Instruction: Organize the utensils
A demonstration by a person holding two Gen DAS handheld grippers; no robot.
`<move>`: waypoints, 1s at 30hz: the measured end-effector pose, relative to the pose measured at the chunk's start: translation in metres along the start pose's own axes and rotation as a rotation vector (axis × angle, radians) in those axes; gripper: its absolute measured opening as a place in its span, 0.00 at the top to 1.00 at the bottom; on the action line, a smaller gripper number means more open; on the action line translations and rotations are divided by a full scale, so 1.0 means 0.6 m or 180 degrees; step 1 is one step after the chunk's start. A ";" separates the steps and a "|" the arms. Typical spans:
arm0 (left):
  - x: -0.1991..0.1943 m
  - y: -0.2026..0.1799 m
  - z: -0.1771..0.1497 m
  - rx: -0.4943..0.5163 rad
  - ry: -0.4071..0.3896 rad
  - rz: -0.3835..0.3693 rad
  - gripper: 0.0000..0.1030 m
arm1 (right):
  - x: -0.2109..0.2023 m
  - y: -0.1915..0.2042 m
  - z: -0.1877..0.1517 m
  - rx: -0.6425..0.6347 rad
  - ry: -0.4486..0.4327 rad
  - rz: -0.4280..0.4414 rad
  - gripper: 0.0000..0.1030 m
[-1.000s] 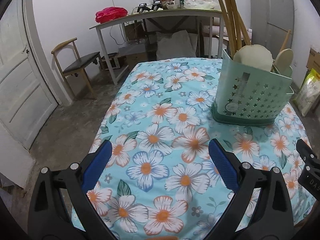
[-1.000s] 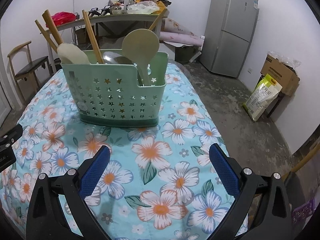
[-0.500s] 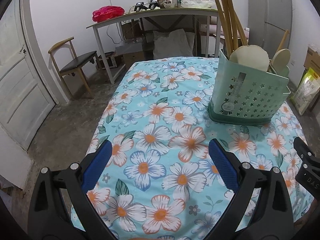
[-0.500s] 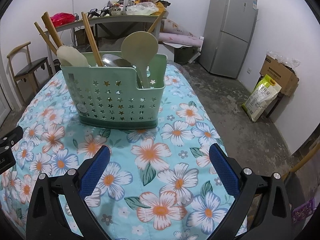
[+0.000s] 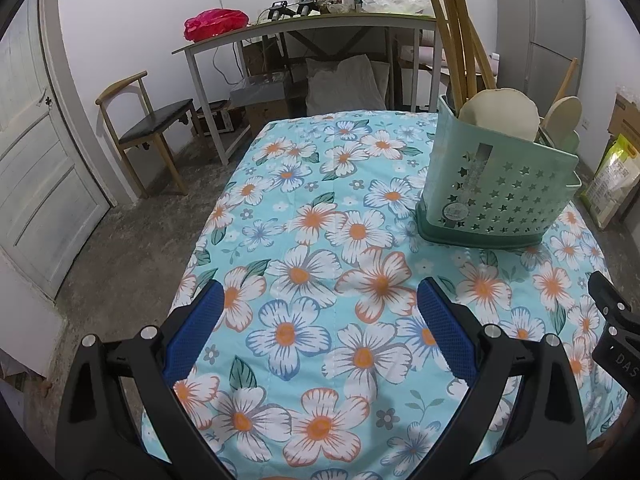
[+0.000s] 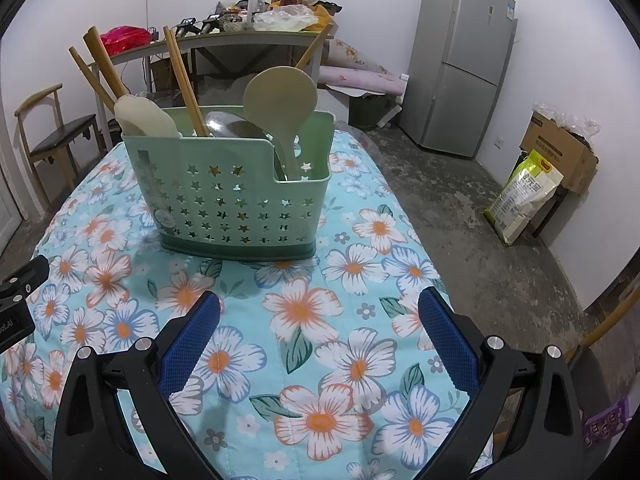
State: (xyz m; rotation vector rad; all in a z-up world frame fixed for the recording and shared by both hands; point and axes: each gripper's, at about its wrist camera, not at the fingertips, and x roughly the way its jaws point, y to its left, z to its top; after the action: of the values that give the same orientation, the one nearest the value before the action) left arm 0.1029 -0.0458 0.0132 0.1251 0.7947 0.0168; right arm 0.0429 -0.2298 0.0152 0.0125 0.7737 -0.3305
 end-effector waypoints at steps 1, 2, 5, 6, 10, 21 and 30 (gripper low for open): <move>0.000 0.001 0.000 0.0006 -0.0002 0.0001 0.10 | 0.000 0.000 0.000 -0.0002 0.0001 0.0001 0.06; 0.001 0.001 0.000 0.0007 -0.0002 0.0000 0.09 | 0.000 0.000 0.000 0.0000 0.0001 -0.0002 0.06; 0.001 0.000 0.001 0.0008 -0.0003 0.0004 0.09 | -0.001 0.000 0.001 0.0002 0.0002 -0.0003 0.06; 0.001 0.002 0.001 0.0007 -0.0003 0.0001 0.09 | -0.001 -0.001 0.001 0.0001 0.0000 -0.0002 0.06; 0.002 0.001 0.003 0.0001 0.0003 0.0006 0.09 | 0.000 -0.001 0.002 -0.0006 0.0001 -0.0001 0.06; 0.002 0.004 -0.001 -0.0020 0.0012 0.0006 0.09 | -0.001 0.000 0.002 -0.0007 0.0001 0.0000 0.06; 0.003 0.006 -0.003 -0.0028 0.0029 0.0001 0.09 | -0.001 0.001 0.001 -0.0021 0.0003 0.0005 0.06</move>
State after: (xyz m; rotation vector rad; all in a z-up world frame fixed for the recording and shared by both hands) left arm 0.1030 -0.0417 0.0109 0.1168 0.8036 0.0213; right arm 0.0431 -0.2289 0.0158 0.0069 0.7757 -0.3265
